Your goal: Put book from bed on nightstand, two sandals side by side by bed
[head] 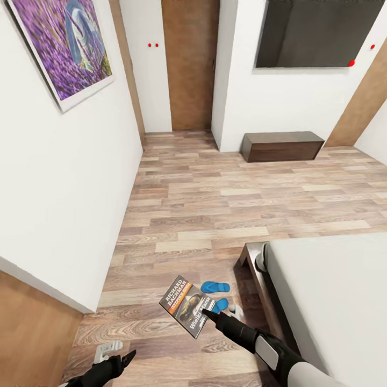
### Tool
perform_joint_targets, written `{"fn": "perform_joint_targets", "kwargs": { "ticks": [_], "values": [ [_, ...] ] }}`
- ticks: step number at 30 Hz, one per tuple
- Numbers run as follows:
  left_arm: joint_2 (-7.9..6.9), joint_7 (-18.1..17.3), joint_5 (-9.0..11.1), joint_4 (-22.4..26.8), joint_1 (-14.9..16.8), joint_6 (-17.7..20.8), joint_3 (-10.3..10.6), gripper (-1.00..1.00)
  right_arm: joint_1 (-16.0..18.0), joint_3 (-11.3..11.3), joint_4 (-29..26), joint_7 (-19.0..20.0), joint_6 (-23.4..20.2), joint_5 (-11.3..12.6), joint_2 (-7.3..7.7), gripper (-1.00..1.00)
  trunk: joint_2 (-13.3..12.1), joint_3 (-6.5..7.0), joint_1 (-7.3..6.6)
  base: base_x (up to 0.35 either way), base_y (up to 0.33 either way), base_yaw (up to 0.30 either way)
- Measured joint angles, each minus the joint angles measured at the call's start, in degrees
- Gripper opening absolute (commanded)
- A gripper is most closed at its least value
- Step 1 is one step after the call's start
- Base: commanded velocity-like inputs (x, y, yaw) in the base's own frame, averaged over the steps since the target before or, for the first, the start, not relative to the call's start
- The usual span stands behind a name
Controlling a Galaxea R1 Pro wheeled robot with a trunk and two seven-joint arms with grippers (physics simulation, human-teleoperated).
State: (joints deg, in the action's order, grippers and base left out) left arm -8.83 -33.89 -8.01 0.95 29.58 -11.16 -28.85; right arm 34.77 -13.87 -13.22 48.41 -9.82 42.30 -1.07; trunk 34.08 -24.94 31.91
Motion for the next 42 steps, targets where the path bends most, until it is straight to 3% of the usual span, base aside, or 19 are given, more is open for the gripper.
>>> {"fn": "perform_joint_targets", "kwargs": {
  "ticks": [42],
  "values": [
    [0.06,0.0,0.0,0.0,0.0,0.0,-0.1,1.00,0.0,0.1,0.6,-0.1,0.0,0.0,0.13,-1.00,0.0,3.94,0.00,0.000,0.000,0.116]
  ]
}}
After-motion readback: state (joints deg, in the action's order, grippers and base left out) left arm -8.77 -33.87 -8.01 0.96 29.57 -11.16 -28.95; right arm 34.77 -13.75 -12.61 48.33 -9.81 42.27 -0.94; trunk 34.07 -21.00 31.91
